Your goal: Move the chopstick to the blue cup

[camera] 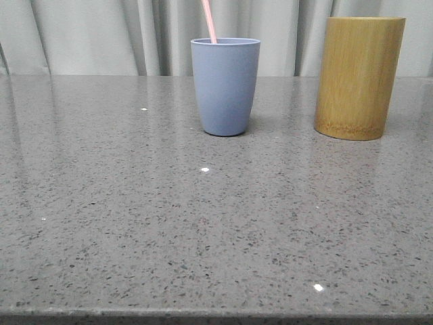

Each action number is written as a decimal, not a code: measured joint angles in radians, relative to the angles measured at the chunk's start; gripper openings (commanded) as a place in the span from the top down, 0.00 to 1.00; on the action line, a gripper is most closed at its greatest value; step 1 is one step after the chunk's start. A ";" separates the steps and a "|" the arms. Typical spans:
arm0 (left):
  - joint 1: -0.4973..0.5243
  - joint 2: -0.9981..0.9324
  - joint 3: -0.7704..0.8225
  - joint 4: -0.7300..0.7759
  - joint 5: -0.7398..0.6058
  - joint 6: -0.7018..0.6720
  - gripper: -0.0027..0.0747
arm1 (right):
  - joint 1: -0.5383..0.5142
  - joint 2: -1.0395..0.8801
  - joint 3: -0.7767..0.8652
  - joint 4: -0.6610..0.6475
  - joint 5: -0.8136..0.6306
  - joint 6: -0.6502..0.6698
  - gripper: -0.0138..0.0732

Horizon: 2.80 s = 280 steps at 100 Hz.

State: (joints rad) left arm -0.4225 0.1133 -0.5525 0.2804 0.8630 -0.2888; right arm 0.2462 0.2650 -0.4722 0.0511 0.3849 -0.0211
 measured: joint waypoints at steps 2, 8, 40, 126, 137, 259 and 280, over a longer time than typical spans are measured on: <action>0.000 0.000 0.000 0.008 0.000 0.000 0.99 | 0.000 0.000 0.000 0.000 0.000 0.000 0.92; 0.000 0.000 0.000 0.026 0.000 0.000 0.99 | 0.000 0.000 0.000 0.000 0.000 0.000 0.92; 0.090 0.000 0.119 0.005 -0.274 0.015 0.99 | 0.000 0.000 0.000 0.000 0.000 -0.001 0.92; 0.398 -0.117 0.555 -0.247 -0.739 0.200 0.99 | 0.000 -0.001 0.000 0.000 0.000 -0.001 0.92; 0.398 -0.117 0.555 -0.259 -0.739 0.200 0.99 | 0.000 -0.001 0.000 0.000 0.000 -0.001 0.92; 0.398 -0.117 0.555 -0.265 -0.736 0.200 0.99 | 0.000 -0.001 0.000 -0.018 0.000 -0.001 0.92; 0.398 -0.117 0.555 -0.265 -0.736 0.200 0.99 | -0.002 -0.001 0.005 -0.029 -0.015 -0.001 0.92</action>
State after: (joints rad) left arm -0.0244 -0.0042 0.0025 0.0149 0.1273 -0.0889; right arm 0.2439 0.2641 -0.4674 0.0220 0.3695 -0.0217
